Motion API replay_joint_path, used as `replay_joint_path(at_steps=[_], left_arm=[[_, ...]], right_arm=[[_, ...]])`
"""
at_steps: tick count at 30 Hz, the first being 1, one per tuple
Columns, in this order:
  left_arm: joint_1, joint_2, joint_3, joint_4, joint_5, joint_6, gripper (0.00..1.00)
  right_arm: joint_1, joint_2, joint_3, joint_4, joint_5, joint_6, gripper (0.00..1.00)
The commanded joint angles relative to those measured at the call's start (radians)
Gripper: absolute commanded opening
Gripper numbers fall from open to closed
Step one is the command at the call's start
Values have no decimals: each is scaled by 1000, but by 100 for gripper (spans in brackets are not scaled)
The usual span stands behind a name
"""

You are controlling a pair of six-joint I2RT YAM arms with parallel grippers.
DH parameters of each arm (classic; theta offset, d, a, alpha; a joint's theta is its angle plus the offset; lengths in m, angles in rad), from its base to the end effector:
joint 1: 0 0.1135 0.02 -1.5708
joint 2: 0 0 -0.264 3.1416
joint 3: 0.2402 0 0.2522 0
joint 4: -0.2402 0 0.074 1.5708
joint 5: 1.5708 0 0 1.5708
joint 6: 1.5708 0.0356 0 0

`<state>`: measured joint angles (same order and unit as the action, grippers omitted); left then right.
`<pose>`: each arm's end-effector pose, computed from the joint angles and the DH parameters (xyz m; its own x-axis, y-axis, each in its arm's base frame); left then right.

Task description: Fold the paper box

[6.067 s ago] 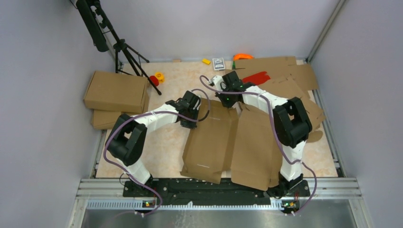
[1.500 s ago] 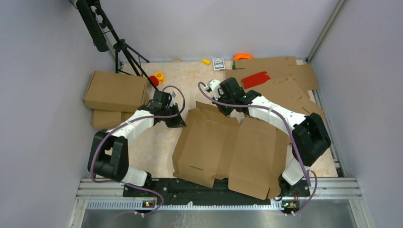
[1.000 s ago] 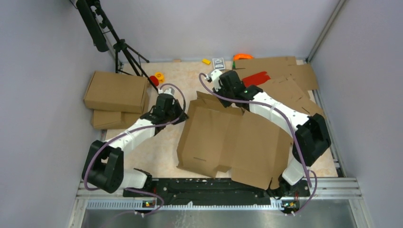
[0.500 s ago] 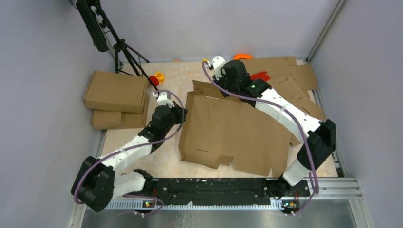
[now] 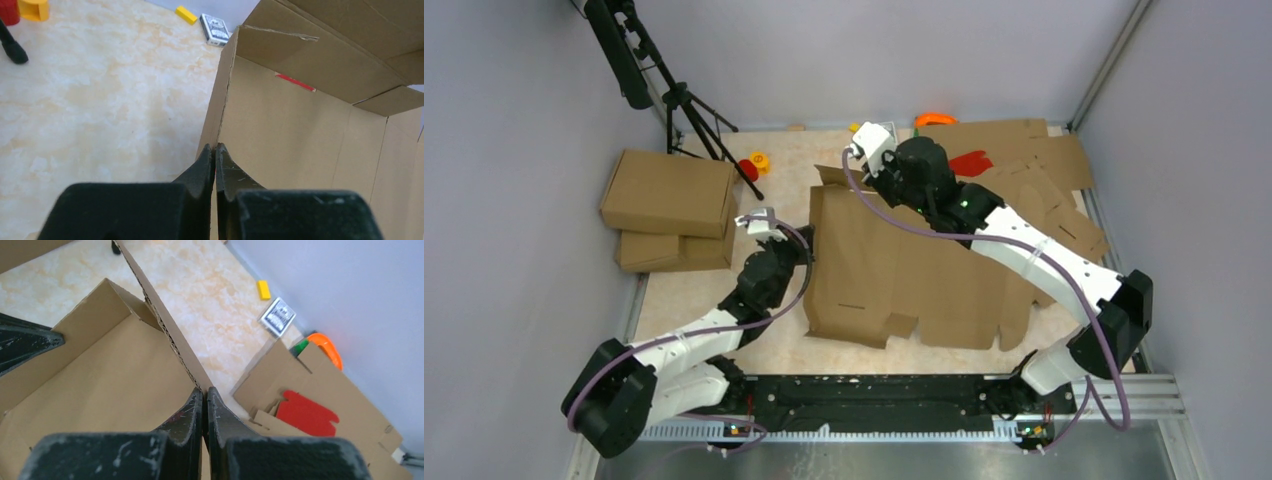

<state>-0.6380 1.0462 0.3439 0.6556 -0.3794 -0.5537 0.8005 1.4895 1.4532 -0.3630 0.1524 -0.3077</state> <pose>0.1850 -0.1207 0.2246 -0.1665 -0.4846 -0.8588 0.1981 0.8367 -0.5106 0.2449 0.2447 0.3852 -0.0727 -0.5048 -0.8602 -0.6652 0.6671 -0.3353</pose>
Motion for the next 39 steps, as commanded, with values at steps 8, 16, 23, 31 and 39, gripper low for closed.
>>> replay_joint_path(at_steps=[8,16,23,31,39], left_arm=[[-35,88,2,547,64,177,0],[-53,211,-83,834,196,330,0],[-102,277,-186,963,236,437,0],[-124,259,-198,955,171,392,0],[-124,218,-221,933,155,377,0]], right_arm=[[62,-115,-21,286,39,-185,0],[136,-222,-258,418,54,-378,0],[231,-310,-445,499,137,-430,0],[256,-317,-451,474,227,-399,11],[253,-286,-342,299,344,-220,62]])
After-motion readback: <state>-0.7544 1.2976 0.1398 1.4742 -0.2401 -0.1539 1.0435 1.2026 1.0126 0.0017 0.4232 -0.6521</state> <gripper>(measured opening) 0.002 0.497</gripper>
